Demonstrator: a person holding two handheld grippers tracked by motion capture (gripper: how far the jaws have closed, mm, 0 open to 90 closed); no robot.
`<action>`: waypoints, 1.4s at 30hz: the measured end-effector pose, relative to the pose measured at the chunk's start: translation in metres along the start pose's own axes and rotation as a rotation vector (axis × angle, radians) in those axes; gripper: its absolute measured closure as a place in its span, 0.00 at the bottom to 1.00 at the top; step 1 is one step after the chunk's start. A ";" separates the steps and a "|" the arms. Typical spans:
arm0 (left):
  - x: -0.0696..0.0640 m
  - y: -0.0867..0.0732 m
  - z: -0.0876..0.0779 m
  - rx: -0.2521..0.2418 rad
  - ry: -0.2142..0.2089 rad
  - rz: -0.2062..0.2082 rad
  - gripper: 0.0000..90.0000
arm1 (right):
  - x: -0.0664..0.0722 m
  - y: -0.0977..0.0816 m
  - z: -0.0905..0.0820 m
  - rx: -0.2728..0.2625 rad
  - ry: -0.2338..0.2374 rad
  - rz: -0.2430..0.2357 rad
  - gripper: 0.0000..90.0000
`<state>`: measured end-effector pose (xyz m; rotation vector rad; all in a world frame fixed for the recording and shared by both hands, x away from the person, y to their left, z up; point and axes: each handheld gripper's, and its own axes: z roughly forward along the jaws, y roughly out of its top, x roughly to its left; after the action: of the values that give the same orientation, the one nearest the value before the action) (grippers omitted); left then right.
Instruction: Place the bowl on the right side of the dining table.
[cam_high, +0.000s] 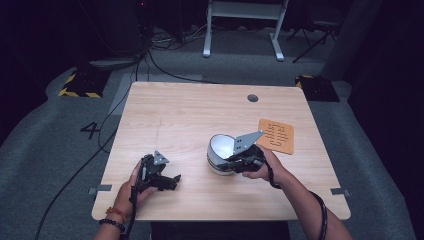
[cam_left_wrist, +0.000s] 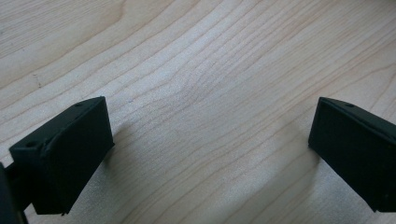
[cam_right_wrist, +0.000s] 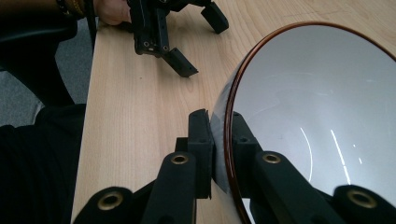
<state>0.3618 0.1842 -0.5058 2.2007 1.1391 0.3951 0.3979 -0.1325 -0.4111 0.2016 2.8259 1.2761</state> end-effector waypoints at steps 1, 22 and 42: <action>0.000 0.000 0.000 0.000 0.000 0.000 0.00 | 0.000 0.000 0.000 0.003 -0.001 -0.002 0.92; 0.000 0.000 0.000 0.000 0.000 0.000 0.00 | 0.001 0.004 -0.013 -0.050 -0.029 -0.011 0.91; 0.000 0.000 0.000 0.005 -0.002 0.002 0.00 | -0.001 0.005 -0.040 -0.099 -0.078 0.002 0.91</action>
<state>0.3620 0.1844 -0.5054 2.2058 1.1381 0.3913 0.3958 -0.1586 -0.3809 0.2460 2.6903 1.3733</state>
